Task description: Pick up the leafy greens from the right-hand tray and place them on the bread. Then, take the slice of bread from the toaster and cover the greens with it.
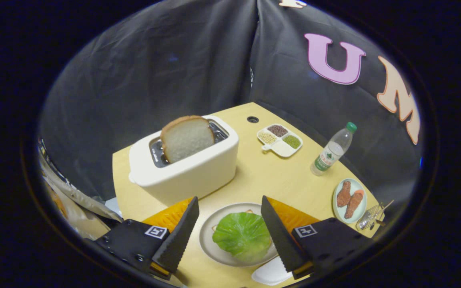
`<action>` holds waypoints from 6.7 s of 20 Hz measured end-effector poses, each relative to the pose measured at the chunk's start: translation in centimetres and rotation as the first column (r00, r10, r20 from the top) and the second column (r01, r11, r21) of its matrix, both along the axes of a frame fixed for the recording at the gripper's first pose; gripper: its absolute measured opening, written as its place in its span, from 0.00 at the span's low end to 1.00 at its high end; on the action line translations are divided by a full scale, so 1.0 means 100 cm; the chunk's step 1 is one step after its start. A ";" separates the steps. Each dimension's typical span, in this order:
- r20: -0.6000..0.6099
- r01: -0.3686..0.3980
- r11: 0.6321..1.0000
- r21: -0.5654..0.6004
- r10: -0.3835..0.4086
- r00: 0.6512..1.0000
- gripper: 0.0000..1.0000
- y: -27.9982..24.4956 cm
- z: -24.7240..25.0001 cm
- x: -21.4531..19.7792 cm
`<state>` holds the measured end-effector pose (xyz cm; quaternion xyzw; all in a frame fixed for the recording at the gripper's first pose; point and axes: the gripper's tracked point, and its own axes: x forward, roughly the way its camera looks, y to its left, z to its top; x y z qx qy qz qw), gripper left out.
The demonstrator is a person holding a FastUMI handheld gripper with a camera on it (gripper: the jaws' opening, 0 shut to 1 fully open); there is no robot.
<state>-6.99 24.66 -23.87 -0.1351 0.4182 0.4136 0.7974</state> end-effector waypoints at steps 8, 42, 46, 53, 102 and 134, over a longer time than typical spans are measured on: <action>0.005 -0.036 0.999 0.017 0.036 0.999 0.99 0.052 0.024 0.005; -0.225 0.273 0.962 0.002 -0.265 0.938 0.07 0.128 0.018 0.017; -0.214 0.302 0.950 0.078 -0.280 0.936 0.07 0.119 0.040 0.020; -0.303 0.469 0.860 0.201 -0.400 0.865 0.07 0.082 0.061 0.028; -0.425 0.763 0.647 -0.007 -0.692 0.583 0.32 -0.110 -0.114 -0.014; 0.442 0.699 0.592 0.400 -0.793 0.419 1.00 -0.251 0.150 0.016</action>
